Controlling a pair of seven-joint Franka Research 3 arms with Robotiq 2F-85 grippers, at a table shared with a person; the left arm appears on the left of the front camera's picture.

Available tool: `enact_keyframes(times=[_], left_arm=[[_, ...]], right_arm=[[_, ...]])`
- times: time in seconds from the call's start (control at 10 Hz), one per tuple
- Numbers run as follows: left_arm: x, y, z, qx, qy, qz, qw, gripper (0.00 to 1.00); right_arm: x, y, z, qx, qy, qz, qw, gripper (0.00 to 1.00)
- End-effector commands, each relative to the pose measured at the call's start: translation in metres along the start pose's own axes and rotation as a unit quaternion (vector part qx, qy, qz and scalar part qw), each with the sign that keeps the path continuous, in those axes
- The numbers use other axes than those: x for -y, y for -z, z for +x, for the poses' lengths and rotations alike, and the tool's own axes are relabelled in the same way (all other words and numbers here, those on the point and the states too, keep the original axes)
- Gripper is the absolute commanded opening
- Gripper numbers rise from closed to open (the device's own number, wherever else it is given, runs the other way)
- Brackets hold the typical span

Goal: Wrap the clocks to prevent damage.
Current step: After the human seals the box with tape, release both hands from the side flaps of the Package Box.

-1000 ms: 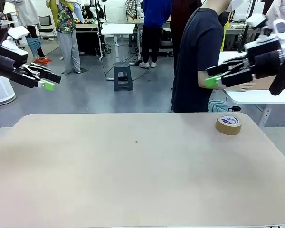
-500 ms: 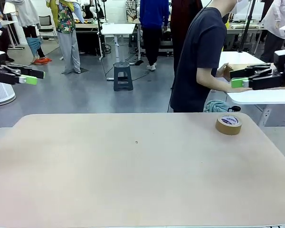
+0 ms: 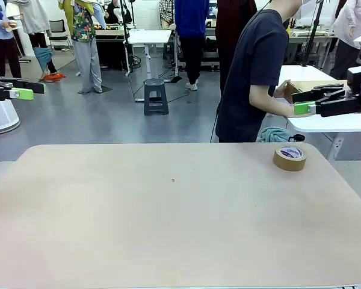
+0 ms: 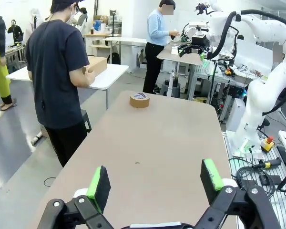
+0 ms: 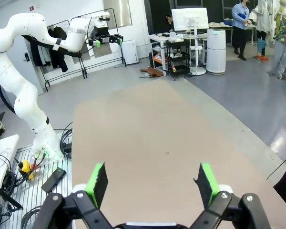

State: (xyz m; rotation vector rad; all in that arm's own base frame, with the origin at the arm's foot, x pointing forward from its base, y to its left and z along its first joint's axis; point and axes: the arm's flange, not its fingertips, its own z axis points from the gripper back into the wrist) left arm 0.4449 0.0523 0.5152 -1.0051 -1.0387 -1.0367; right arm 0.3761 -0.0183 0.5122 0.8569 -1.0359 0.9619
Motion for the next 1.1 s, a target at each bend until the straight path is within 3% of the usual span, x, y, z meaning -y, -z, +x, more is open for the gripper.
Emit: enact_keyframes(times=[0.0, 1.0], left_arm=[[-0.0009, 0.0007, 0.0005, -0.002, 0.001, 0.004, 1.000, 1.00], [-0.0009, 0.0007, 0.0005, -0.002, 0.001, 0.004, 1.000, 1.00]], right_arm=[[-0.0009, 0.0001, 0.0019, 0.010, -0.003, 0.002, 1.000, 1.00], [-0.0009, 0.0001, 0.0019, 0.010, -0.003, 0.002, 1.000, 1.00]])
